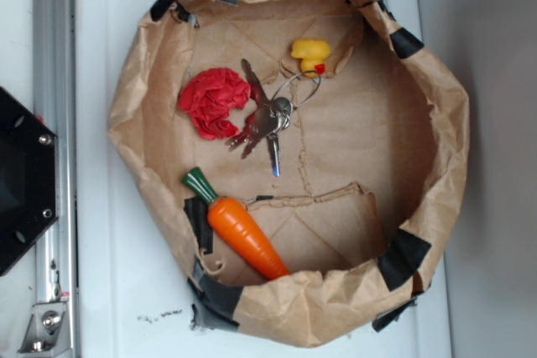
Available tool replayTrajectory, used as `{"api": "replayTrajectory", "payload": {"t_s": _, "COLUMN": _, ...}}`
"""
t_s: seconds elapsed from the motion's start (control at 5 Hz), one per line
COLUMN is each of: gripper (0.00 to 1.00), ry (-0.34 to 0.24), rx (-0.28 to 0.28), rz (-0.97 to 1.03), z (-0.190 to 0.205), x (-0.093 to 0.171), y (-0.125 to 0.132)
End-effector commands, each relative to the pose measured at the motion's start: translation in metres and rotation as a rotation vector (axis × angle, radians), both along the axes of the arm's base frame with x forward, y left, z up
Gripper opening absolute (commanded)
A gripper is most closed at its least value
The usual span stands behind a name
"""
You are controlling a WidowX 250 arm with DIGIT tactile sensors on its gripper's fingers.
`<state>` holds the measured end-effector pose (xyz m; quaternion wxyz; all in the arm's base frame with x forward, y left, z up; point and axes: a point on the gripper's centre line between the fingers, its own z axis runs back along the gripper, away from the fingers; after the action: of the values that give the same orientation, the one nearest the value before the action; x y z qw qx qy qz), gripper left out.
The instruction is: Grab the silver keys.
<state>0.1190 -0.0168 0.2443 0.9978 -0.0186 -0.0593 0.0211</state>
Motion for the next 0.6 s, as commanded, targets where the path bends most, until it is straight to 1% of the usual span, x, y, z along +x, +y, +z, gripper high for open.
{"api": "replayTrajectory", "payload": {"t_s": 0.0, "gripper": 1.00, "ry": 0.000, "rx": 0.000, "rz": 0.000, "z": 0.000, "x": 0.000, "y": 0.000}}
{"api": "replayTrajectory", "payload": {"t_s": 0.2, "gripper": 1.00, "ry": 0.009, "rx": -0.024, "rz": 0.088, "z": -0.009, "x": 0.049, "y": 0.001}}
{"api": "replayTrajectory", "payload": {"t_s": 0.4, "gripper": 1.00, "ry": 0.076, "rx": -0.006, "rz": 0.121, "z": -0.027, "x": 0.076, "y": 0.005}}
